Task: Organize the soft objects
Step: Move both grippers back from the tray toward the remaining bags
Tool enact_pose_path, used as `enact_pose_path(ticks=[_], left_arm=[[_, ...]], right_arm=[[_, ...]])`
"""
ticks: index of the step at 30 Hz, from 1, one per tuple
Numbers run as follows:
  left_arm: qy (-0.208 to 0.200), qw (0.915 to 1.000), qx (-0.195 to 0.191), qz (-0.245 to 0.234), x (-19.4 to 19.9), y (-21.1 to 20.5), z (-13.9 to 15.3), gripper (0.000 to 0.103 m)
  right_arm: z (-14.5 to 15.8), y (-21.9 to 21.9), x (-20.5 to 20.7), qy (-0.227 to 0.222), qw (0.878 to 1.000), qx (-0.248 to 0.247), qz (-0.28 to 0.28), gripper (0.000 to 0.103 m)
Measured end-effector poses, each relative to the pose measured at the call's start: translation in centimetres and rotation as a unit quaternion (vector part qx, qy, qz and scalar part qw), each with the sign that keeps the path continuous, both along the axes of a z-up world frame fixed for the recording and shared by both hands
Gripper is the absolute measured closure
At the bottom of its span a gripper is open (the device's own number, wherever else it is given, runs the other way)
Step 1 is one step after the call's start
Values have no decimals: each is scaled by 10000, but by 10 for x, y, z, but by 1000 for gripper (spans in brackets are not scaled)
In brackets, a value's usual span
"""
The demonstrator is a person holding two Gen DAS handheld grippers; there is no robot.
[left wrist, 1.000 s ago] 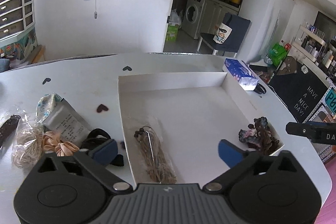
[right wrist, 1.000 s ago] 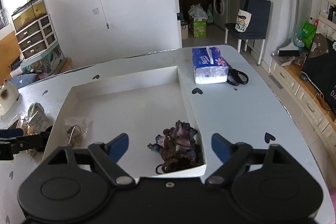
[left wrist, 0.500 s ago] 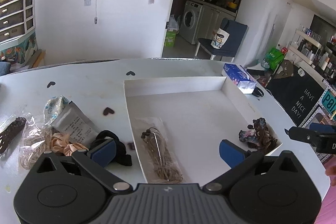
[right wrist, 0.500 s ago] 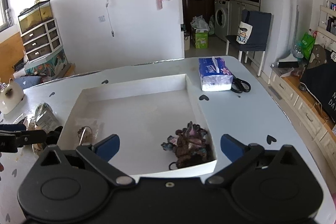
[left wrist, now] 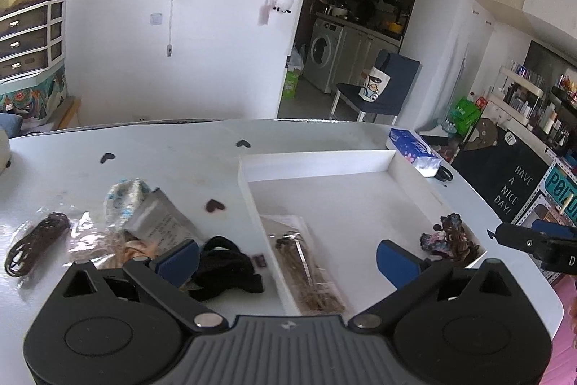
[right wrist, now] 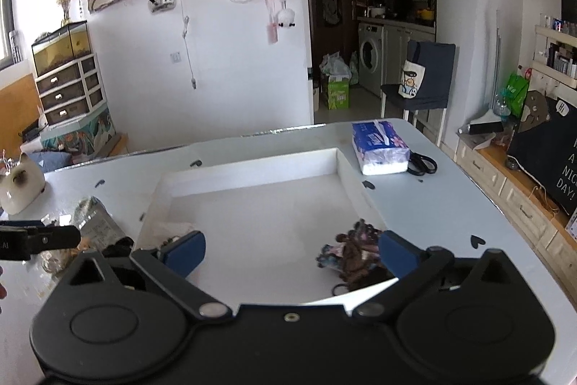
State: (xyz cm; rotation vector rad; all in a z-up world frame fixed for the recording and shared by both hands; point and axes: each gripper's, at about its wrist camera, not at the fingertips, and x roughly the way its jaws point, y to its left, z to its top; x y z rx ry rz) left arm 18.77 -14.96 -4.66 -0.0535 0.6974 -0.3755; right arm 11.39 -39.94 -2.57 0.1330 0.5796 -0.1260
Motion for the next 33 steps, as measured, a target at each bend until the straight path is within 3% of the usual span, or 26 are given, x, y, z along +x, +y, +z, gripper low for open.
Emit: enact_pose_path(ticks=[14, 33], left_arm=[[-190, 9992, -67, 342, 0, 85, 9, 0], [-306, 9946, 182, 976, 12, 202, 6, 0]], right_arm=[[-2, 77, 13, -62, 9999, 35, 88, 0], [-10, 196, 57, -43, 9982, 143, 578, 0]])
